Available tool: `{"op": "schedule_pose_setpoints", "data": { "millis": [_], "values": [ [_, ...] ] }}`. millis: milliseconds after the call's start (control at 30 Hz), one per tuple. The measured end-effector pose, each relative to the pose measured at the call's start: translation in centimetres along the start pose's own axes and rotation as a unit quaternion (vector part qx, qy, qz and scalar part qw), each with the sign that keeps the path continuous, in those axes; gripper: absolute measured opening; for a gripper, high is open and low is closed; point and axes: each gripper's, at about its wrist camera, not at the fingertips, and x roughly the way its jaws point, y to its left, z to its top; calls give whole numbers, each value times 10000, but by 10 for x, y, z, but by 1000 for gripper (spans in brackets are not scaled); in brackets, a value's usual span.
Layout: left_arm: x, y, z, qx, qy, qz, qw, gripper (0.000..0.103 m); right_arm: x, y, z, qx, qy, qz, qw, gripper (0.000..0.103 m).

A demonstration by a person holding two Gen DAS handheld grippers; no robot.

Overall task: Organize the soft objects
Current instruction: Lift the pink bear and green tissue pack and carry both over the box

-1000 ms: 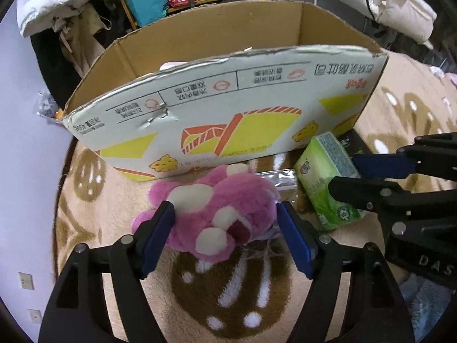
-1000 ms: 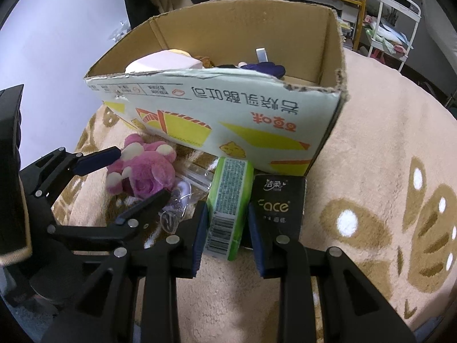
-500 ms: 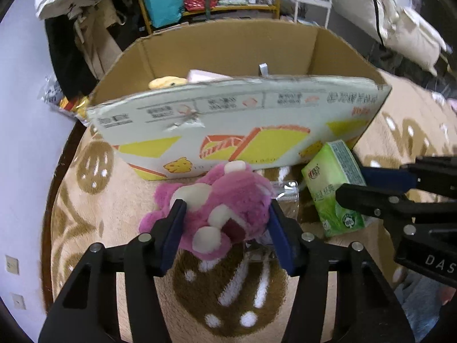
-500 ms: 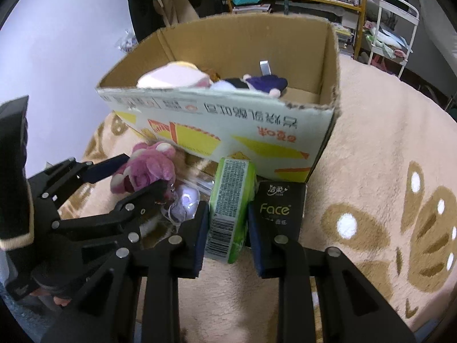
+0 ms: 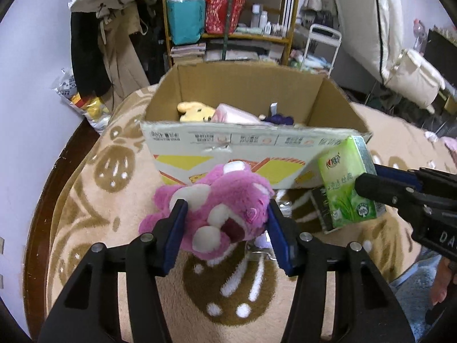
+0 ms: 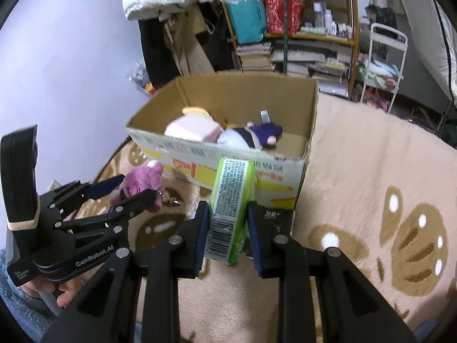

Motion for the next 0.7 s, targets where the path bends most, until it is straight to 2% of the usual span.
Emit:
{"op": "schedule_pose_setpoints", "data": {
  "millis": [333, 533, 700],
  "values": [
    [-66, 12, 13, -172, -783, -125, 9967, 54, -34, 8, 10, -151, -651, 183, 9976, 28],
    [-94, 21, 28, -312, -1269, -270, 9911, 54, -57, 16, 22, -238, -1114, 271, 9931, 28],
    [-108, 22, 47, -205, -1673, -308, 9852, 54, -68, 18, 35, -273, -1480, 254, 9883, 28]
  ]
}}
